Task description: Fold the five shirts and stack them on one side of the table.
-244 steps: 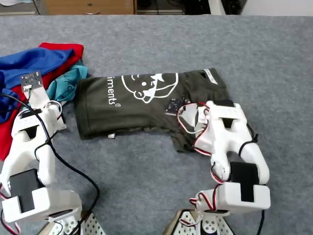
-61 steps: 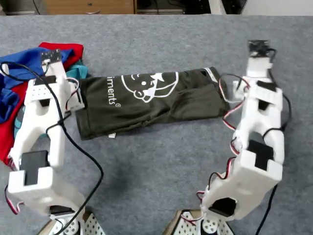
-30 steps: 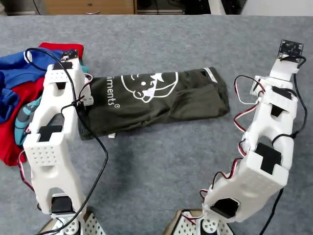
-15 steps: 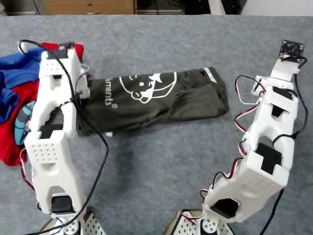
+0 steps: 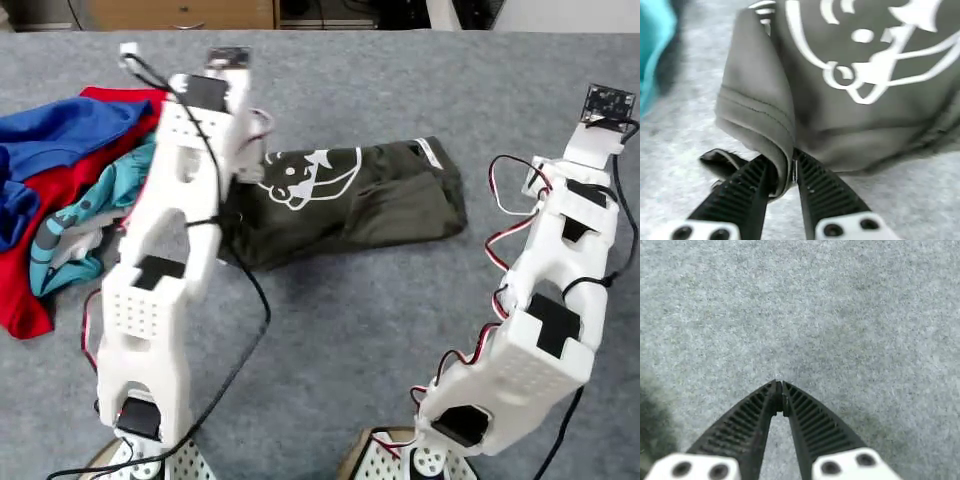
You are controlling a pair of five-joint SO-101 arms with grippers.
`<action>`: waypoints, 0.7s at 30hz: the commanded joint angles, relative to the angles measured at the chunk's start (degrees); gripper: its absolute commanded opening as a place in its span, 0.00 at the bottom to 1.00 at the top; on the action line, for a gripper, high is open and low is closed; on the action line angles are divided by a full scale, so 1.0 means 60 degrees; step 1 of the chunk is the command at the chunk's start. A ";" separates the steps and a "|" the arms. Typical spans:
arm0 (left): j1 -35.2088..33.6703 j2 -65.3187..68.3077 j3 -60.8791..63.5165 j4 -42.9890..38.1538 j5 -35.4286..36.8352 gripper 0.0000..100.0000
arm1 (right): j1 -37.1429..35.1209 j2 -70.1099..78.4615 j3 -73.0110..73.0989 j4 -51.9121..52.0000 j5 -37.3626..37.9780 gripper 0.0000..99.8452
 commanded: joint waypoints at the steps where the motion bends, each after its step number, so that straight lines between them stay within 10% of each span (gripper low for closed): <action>1: 0.0850 -0.0388 -0.0967 0.0073 0.0147 0.02 | 0.0154 -0.0066 -0.0520 -0.0176 -0.0059 0.00; 21: 0.3370 -0.0388 -0.2286 -0.2667 0.2447 0.02 | 0.0139 -0.0051 -0.0520 -0.0176 -0.0088 0.00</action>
